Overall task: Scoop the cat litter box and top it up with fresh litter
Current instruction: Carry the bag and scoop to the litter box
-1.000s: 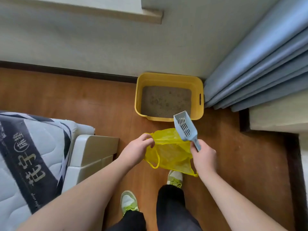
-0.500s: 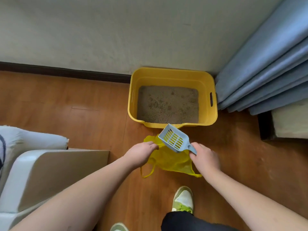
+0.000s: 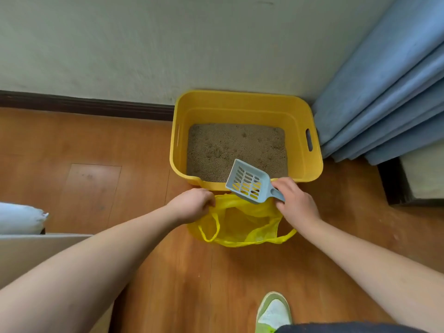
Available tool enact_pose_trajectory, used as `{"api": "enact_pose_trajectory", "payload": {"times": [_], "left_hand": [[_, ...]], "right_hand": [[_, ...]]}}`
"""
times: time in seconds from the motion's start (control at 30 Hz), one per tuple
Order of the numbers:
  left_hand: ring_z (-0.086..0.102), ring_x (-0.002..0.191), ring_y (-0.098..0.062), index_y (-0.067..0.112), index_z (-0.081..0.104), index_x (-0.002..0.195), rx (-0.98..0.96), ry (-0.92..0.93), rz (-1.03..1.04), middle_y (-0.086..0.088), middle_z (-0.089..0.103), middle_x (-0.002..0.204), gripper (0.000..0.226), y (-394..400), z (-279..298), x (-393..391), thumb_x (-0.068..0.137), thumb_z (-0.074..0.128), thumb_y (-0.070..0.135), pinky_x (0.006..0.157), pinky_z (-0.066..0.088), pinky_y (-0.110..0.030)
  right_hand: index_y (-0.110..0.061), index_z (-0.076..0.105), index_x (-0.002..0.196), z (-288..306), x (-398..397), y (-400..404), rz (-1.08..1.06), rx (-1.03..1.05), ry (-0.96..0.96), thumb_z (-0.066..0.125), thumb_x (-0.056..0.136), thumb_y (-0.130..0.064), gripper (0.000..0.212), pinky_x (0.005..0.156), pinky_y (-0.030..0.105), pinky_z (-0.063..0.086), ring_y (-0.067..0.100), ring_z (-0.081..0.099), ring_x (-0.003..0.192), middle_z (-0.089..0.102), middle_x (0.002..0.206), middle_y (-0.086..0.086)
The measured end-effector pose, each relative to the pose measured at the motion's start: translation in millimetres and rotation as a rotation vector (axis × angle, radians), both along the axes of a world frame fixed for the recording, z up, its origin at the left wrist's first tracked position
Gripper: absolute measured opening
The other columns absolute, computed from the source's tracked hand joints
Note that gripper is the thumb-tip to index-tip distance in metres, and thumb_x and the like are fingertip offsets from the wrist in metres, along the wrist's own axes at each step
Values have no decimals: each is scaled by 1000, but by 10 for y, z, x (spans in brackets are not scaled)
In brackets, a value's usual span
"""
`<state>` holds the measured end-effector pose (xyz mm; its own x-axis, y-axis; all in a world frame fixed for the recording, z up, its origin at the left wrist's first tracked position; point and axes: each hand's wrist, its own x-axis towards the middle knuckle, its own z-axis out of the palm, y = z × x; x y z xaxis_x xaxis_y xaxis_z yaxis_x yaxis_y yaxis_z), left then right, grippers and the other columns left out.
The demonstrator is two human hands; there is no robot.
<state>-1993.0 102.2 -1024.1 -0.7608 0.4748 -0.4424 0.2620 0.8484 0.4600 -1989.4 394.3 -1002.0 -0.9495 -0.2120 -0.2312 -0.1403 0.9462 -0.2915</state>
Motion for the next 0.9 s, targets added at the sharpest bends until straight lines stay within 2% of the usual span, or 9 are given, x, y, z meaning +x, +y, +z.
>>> {"api": "enact_pose_trajectory", "payload": {"times": [0.07, 0.17, 0.27, 0.4, 0.5, 0.57, 0.7, 0.8, 0.9], "left_hand": [[57, 108, -23, 15, 57, 124, -32, 42, -58, -4, 56, 122, 38, -47, -95, -20, 86, 56, 16, 86, 45, -33], [59, 106, -27, 11, 46, 136, -62, 87, -143, -7, 48, 130, 57, -72, -210, -54, 83, 63, 25, 85, 49, -37], [58, 108, -28, 9, 40, 142, -85, 81, -203, -8, 42, 139, 68, -38, -285, -76, 82, 67, 26, 86, 51, -36], [55, 116, -31, 4, 36, 142, -89, 59, -258, -11, 36, 141, 74, 23, -372, -65, 81, 71, 26, 94, 47, -39], [49, 125, -33, 4, 21, 150, -104, 25, -253, -12, 21, 153, 89, 23, -361, -44, 78, 71, 19, 102, 42, -38], [43, 132, -30, 5, 14, 152, -109, 17, -246, -10, 12, 158, 90, 19, -329, -26, 80, 68, 14, 106, 39, -36], [36, 138, -29, 8, 12, 154, -110, 54, -222, -6, 6, 162, 78, -15, -302, -47, 88, 53, 2, 105, 35, -30], [35, 139, -31, 8, 14, 153, -107, 112, -283, -6, 6, 162, 70, -49, -317, -56, 91, 43, -6, 106, 36, -32], [47, 127, -35, 18, 20, 152, -122, 157, -362, -10, 12, 158, 69, -89, -322, -40, 92, 44, -5, 97, 47, -38]], "right_hand": [[-18, 57, 122, -87, -54, -37, 50, -9, 62, 64, 78, -5, 46, 68, 41, 52, 31, 63, 91, 52, 127, -3], [-16, 60, 107, -166, -95, -71, 213, -62, 252, 66, 64, 3, 48, 50, 35, 50, 34, 66, 71, 60, 108, 4], [-21, 53, 107, -131, -80, -127, 432, -103, 353, 47, 67, -13, 41, 44, 29, 48, 30, 65, 63, 65, 101, 5], [-21, 57, 116, -157, 65, -238, 711, -92, 351, 47, 70, -15, 47, 54, 26, 42, 20, 58, 59, 70, 100, 1], [-14, 69, 108, -288, 162, -284, 919, -71, 206, 47, 69, -15, 44, 65, 27, 49, 20, 65, 78, 71, 97, 0], [-15, 69, 106, -357, 202, -281, 1000, 4, 82, 57, 67, -17, 41, 75, 29, 52, 19, 65, 87, 71, 98, -3], [-25, 69, 104, -410, 232, -153, 993, 212, -24, 76, 54, -27, 51, 97, 36, 46, 12, 65, 104, 71, 103, -11], [-27, 69, 109, -444, 242, -23, 931, 318, -29, 79, 54, -30, 56, 104, 44, 39, 15, 62, 113, 70, 109, -10], [-28, 68, 112, -514, 288, 35, 895, 392, -31, 81, 56, -32, 57, 107, 49, 36, 19, 58, 119, 68, 114, -7]]}}
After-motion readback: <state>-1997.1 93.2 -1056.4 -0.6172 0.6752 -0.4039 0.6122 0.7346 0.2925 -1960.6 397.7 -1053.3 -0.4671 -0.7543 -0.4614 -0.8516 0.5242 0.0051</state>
